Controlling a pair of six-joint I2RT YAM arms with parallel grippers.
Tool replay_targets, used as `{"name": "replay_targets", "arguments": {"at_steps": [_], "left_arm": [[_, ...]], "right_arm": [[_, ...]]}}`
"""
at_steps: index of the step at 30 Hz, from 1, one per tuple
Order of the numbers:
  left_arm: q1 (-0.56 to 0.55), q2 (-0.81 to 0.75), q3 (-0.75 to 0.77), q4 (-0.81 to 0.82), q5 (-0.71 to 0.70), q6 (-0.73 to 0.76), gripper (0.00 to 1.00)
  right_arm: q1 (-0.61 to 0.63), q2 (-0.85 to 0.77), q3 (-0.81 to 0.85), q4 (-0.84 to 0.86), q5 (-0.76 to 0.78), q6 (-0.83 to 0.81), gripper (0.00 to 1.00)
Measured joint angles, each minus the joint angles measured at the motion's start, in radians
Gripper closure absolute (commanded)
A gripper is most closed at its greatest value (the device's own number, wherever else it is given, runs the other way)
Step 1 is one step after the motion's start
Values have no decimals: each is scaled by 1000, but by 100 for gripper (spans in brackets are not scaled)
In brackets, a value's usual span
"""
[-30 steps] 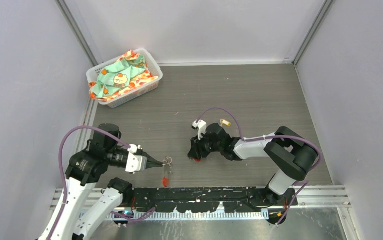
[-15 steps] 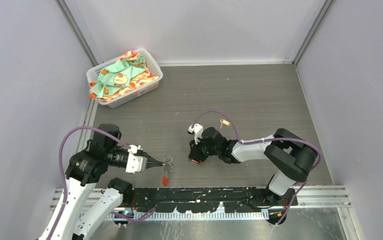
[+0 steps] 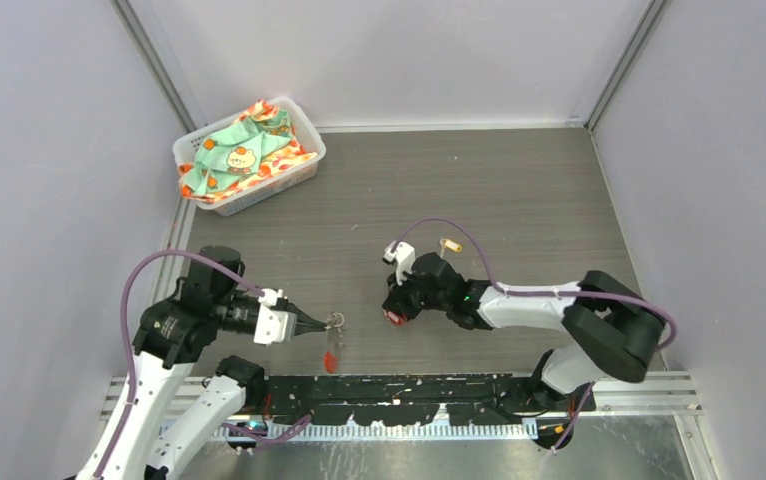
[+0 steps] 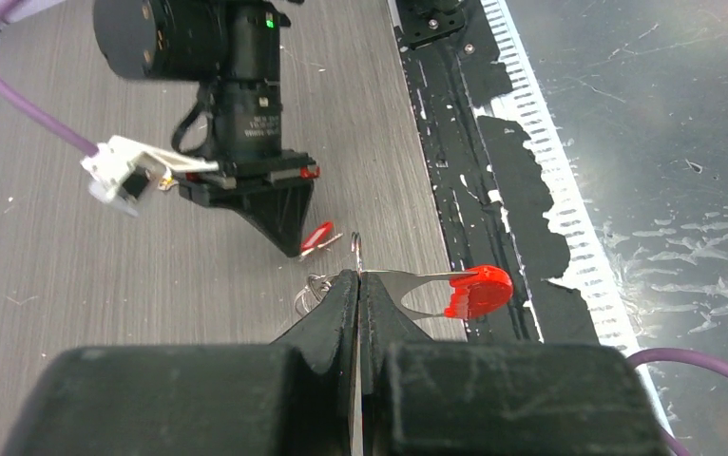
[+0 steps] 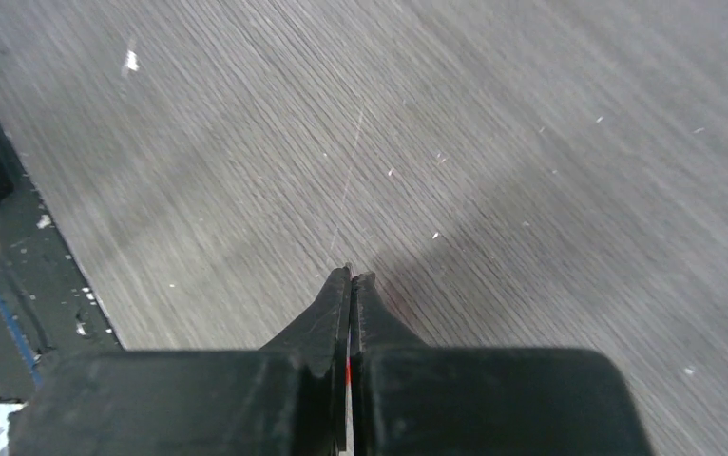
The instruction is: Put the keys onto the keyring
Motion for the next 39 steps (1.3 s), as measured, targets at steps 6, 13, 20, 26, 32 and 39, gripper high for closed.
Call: {"name": "replay_targets", "arguments": {"at_steps": [6,13,20,26,32,39], "left_arm": [[0,27,0,-18,31,1,100],[-2,108,7,-83,121,14,100],[-52,176,48,-136,156,64,100],[-81,214,106,-188,155,131,100],[-93,217,116,-205,151,165,100],[-132,207,116,-215,110,217,100]], "right_arm": [[11,-245,-74,4,3,-68,99],[71,-489,-31,-128,-31,-265,99],[124,-505,257,-395,-123,-437,99],[167,-494,377,-483,-199,-507,99],[208,-459,397,-530,-256,-530,99],[268,-409,453,-548,-263,-556,99]]}}
